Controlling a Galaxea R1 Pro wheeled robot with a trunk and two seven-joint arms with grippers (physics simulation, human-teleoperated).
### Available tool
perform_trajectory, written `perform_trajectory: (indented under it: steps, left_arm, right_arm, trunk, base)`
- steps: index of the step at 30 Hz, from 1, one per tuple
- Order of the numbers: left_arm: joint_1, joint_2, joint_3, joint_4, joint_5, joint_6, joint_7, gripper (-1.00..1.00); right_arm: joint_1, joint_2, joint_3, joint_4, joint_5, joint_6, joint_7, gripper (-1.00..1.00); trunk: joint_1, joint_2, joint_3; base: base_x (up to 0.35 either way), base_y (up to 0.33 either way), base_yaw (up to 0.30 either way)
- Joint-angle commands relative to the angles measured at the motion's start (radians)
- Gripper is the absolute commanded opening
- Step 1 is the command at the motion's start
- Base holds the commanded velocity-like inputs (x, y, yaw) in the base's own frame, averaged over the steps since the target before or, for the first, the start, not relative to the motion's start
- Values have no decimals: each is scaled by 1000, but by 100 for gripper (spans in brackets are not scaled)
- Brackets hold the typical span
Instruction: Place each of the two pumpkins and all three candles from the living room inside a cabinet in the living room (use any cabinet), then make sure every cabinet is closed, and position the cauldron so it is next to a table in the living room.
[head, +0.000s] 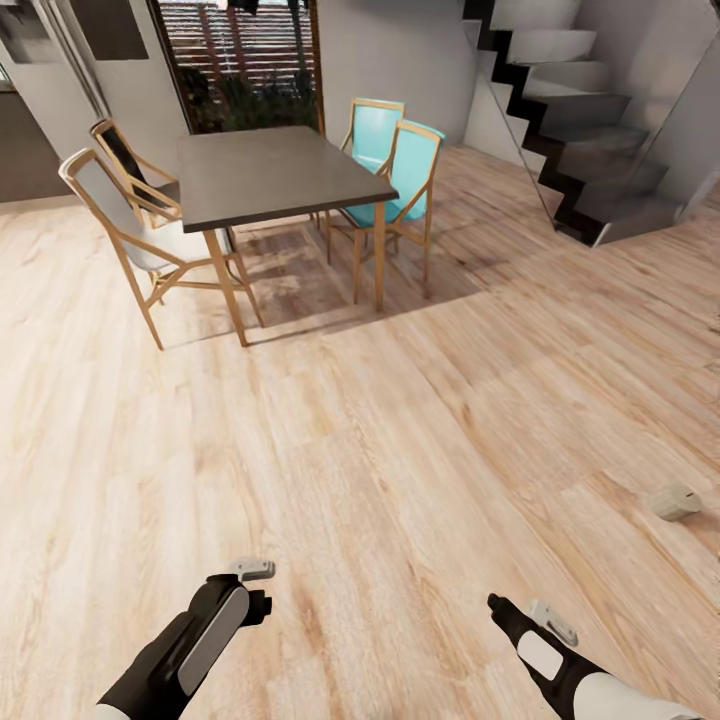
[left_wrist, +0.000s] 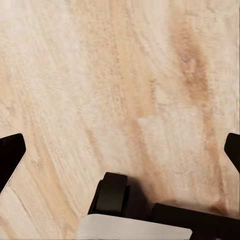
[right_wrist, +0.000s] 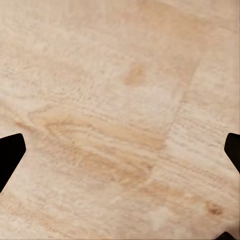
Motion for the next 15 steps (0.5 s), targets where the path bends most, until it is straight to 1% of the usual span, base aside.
perform_trajectory:
  steps: [1,3,5,15]
  left_arm:
    - [-1,1,-4,-1,10,0,10,100]
    - [-1,1,-4,-1,10,0,10,100]
    - [-1,0,-4,-1,11,0,9,100]
    - [-1,1,-5,-1,12,0,9,100]
  right_arm:
    - [0,0,9,-1,-8,-2,-5,100]
    - [-1,0,8,-1,-10,-3,-5,100]
    - [0,0,8,2,-13,-11,-5,100]
    - [-1,0,8,6,-17,-22,-5,100]
  trunk:
    - [0,0,0]
    - [0,0,2]
    - [0,0,4]
    - [0,0,17]
  base:
    - [308,0,-228]
    - [298,0,-239]
    - [139,0,-234]
    - [18,0,-218]
